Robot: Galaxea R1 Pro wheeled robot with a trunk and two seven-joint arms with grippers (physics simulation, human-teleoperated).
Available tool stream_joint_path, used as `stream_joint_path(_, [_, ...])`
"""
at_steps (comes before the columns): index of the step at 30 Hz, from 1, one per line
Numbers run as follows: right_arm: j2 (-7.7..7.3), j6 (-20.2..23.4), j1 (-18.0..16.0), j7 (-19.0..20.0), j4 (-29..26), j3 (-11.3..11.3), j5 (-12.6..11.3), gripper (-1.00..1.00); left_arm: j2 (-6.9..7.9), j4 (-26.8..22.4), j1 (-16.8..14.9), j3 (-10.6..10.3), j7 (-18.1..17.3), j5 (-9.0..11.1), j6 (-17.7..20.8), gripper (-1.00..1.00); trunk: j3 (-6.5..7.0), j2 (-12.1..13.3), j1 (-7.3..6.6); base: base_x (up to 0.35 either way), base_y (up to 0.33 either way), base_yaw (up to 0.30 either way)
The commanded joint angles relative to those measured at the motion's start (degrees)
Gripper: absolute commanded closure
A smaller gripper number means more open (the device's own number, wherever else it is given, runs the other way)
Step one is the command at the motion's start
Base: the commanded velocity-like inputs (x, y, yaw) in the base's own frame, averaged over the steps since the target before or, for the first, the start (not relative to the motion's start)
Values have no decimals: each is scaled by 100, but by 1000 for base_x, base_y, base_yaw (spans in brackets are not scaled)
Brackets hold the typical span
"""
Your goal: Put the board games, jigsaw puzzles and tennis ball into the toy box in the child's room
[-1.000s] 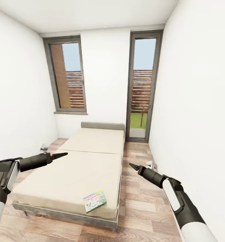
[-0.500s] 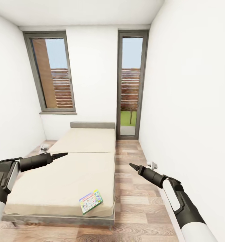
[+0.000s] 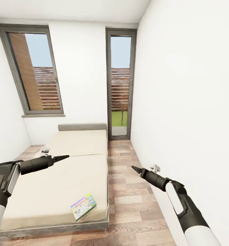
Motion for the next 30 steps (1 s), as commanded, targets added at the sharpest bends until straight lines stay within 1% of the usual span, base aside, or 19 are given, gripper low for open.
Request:
stream_joint_path(1, [5, 42, -3, 7, 0, -11, -30, -100, 3, 0, 0, 0, -7, 18, 50, -100, -8, -5, 2, 0, 145, -241])
stream_joint_path(9, [6, 36, -1, 12, -8, -7, -25, -100, -3, 0, 0, 2, -5, 22, 54, -100, -46, -5, 2, 0, 173, -232])
stream_joint_path(16, [24, -61, -3, -15, -19, 7, -16, -100, -5, 0, 0, 1, -7, 21, 49, -100, -59, -5, 2, 0, 39, -81])
stream_joint_path(23, [24, -152, 1, -39, -19, 15, -17, -100, -6, 0, 0, 1, -12, 24, 49, -100, -61, -5, 2, 0, 7, 20])
stream_joint_path(30, [29, -171, 0, -43, -17, 23, -10, -100, -6, 0, 0, -3, -7, 21, 53, -100, -51, -5, 2, 0, 1, 199])
